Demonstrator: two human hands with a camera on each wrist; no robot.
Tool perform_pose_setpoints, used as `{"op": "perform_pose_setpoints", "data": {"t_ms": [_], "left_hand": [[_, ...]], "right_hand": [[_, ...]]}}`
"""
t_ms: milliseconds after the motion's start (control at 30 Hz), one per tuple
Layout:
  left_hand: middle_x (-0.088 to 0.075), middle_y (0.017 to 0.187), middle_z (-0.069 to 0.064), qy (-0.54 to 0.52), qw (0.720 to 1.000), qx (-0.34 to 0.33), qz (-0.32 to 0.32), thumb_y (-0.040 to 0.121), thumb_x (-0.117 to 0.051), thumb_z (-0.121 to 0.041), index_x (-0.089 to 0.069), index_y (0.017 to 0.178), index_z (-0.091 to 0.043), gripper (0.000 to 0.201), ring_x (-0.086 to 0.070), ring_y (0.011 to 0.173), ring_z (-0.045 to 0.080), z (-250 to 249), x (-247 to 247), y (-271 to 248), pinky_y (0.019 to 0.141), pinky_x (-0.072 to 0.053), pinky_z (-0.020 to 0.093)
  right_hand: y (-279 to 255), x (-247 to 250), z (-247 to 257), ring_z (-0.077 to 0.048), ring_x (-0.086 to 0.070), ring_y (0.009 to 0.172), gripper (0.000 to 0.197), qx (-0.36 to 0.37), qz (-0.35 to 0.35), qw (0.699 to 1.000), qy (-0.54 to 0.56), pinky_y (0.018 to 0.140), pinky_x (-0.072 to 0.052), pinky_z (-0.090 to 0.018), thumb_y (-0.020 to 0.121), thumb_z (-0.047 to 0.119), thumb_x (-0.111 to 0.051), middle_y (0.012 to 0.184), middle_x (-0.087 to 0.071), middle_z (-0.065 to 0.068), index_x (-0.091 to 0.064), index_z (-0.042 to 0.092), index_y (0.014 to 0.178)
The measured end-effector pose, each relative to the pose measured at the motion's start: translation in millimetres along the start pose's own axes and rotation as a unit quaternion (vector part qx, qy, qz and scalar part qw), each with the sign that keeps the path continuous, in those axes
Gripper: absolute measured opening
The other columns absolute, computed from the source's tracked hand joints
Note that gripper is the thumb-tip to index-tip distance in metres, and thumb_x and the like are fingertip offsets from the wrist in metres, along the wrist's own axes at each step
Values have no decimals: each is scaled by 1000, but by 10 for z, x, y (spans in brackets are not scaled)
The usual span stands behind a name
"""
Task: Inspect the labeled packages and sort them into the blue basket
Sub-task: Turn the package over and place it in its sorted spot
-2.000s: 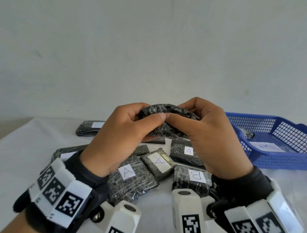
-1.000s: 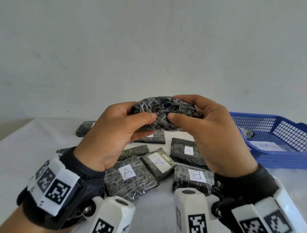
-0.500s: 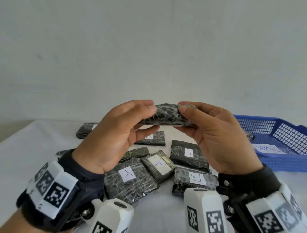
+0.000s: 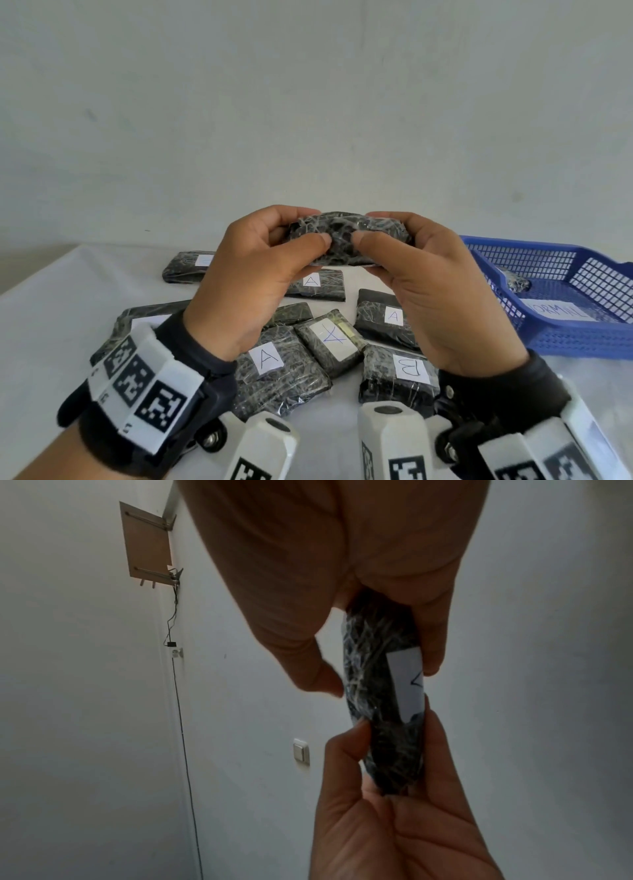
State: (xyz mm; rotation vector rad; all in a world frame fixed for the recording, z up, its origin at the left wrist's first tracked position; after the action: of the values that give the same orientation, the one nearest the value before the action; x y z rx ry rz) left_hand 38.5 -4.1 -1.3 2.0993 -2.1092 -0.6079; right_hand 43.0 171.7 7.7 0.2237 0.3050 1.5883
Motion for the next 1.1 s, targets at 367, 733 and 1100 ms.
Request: {"op": "perform_pose_setpoints", "data": {"t_ms": [367, 733, 1100], "left_hand": [[-81, 96, 5, -17, 1000, -18, 9, 81, -79, -14, -74, 109, -12, 28, -78, 86, 15, -60, -41, -40, 74, -62, 24], [-80, 96, 11, -71, 996, 22, 40, 92, -63, -7, -80, 92, -10, 18, -76, 91, 17, -40, -7, 24, 74, -63, 28], [-77, 117, -3, 116, 992, 29, 28, 73, -84, -45, -73, 122, -24, 54, -72, 112, 11, 29, 59, 46, 104, -55, 40]], "right_hand": [[-28, 30, 60, -22, -79, 93, 24, 14, 2, 1000, 3, 88, -62, -37, 86, 14, -83, 95, -82, -4, -71, 11, 107], [2, 91, 104, -22, -77, 92, 6, -11, 10, 997, 80, 97, -61, -44, 94, 1, -69, 97, -80, -12, -72, 1, 99], [-20, 79, 115, -21, -66, 83, 8, 75, -15, 991, -112, 91, -55, -66, 91, 20, -70, 95, -73, -22, -78, 19, 89]]}}
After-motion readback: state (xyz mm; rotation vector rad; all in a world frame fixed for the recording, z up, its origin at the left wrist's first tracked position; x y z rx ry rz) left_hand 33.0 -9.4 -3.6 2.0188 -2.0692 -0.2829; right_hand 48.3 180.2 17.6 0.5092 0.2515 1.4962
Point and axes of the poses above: each hand's wrist, its own y-axis towards the middle knuckle, its own x-axis out of the back of the hand, z = x × y, the point moved 1 cm from there along y, towards the middle knuckle
